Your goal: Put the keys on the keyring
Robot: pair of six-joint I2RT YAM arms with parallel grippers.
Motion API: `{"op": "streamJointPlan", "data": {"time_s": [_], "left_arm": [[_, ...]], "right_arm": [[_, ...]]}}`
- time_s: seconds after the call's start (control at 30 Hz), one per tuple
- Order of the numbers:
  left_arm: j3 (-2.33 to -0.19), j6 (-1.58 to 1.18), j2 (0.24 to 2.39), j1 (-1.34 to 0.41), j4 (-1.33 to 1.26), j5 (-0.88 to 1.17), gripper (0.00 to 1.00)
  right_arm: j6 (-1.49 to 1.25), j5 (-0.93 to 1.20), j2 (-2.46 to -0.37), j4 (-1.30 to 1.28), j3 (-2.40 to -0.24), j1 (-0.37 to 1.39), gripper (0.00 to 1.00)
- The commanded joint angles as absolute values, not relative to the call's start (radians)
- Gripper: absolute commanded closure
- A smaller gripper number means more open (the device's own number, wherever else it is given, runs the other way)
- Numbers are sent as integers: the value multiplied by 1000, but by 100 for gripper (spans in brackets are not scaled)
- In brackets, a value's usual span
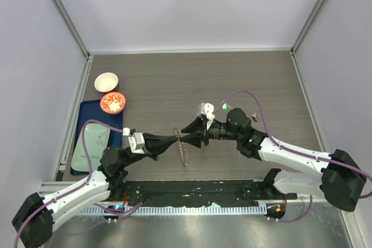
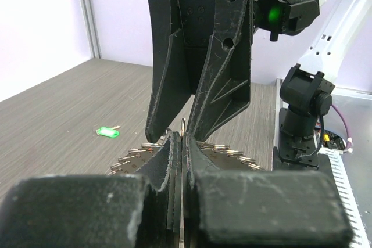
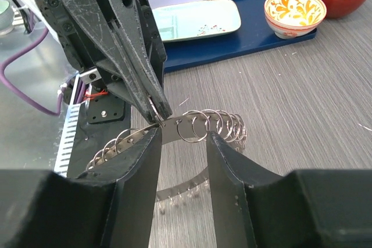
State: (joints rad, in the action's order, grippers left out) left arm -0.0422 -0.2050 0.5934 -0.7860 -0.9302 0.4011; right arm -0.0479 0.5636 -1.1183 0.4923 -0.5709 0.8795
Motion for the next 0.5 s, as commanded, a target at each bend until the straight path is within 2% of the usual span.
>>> {"op": "streamJointPlan", "data": {"time_s": [0.0, 0.17, 0.33, 0.47], "left_arm": [[55, -196, 594, -790, -1000, 414, 100], [54, -195, 595, -790, -1000, 416, 100], [54, -195, 598, -792, -999, 414, 100], [54, -195, 598, -790, -997, 414, 100]], "right_arm": [[-5, 620, -1086, 465, -635, 879, 57], [31, 653, -1085, 420, -653, 879, 58], [35, 670, -1088, 411, -658, 879, 63], [35, 672, -1089, 416, -661, 877, 71]]}}
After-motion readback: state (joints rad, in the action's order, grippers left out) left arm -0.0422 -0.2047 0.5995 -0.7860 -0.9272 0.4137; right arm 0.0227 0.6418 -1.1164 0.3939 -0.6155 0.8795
